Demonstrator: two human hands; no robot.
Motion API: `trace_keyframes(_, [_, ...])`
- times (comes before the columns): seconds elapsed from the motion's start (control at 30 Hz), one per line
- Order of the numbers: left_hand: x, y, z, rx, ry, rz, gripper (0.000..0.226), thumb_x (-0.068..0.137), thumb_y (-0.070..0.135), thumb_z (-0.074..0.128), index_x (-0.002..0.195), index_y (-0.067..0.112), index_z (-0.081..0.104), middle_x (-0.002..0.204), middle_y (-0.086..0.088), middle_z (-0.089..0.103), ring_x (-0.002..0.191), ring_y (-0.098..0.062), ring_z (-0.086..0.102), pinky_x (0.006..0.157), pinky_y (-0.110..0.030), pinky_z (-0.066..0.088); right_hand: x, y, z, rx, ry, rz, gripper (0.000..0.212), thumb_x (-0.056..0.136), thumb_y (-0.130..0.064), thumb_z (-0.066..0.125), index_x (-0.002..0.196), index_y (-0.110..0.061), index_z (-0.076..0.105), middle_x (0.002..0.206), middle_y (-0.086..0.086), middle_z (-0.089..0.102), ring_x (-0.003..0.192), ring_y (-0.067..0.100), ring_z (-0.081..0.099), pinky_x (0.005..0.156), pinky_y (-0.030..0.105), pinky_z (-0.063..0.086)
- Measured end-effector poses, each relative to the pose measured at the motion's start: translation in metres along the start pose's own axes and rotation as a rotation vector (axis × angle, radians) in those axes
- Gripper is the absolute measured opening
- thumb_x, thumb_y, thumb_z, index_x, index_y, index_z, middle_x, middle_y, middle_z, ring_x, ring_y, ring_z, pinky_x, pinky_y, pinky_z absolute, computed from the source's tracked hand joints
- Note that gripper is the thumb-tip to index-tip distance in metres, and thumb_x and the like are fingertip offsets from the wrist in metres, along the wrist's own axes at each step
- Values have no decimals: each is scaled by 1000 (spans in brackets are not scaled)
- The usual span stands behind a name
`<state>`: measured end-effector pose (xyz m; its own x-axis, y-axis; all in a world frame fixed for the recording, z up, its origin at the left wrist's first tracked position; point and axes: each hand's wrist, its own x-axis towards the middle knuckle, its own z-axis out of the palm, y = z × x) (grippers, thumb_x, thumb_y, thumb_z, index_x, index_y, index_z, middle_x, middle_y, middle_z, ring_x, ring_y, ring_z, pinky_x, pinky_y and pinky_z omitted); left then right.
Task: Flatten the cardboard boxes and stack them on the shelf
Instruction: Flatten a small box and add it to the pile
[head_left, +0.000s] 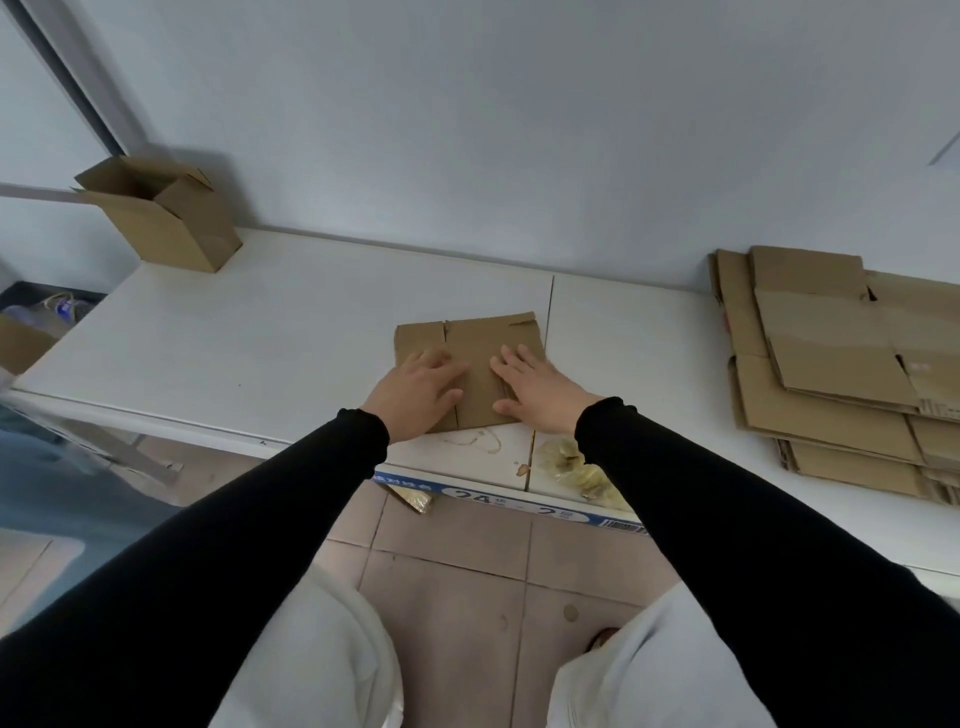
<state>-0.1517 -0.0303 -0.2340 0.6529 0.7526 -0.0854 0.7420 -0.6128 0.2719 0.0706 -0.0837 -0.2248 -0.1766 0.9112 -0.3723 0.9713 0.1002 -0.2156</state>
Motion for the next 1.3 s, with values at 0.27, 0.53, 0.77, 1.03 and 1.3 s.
trace_keyframes(0.27, [34,-1,33,77,27,-202,76,101,64,15,162,21,-1,170,-2,-7,155,-16,-11,126,-41,-5,18,16,-5,12,-33,-57,90,102,-55,46,162,-16,-9,169,3,-17,155,16,-16,127,39,-4])
trace_keyframes(0.53, [34,-4,44,138,124,-191,81,97,69,8,163,22,5,170,4,-3,156,-13,-8,126,-40,-2,45,33,5,-28,123,-2,98,92,-81,25,162,-22,-8,169,-5,-15,154,8,-17,126,39,-6])
trace_keyframes(0.77, [37,-2,38,92,76,-228,76,101,65,15,163,23,4,170,6,-2,155,-12,-8,125,-39,-4,27,33,2,-73,1,-52,99,92,-80,26,161,-22,-14,168,-2,-22,153,12,-23,126,42,-7])
trace_keyframes(1.03, [0,-4,38,122,-40,-18,80,92,72,1,161,32,-5,169,0,-12,154,-15,-17,125,-36,-8,10,43,5,-50,-47,-60,89,97,-75,25,160,-28,-15,167,-8,-24,151,8,-25,125,47,-11])
trace_keyframes(1.3, [-3,2,27,-15,-87,-355,94,83,89,26,157,45,-11,165,-11,-26,151,-25,-27,122,-43,-12,-1,31,1,82,31,208,105,87,-83,41,161,-30,-11,168,7,-21,156,24,-14,125,55,3])
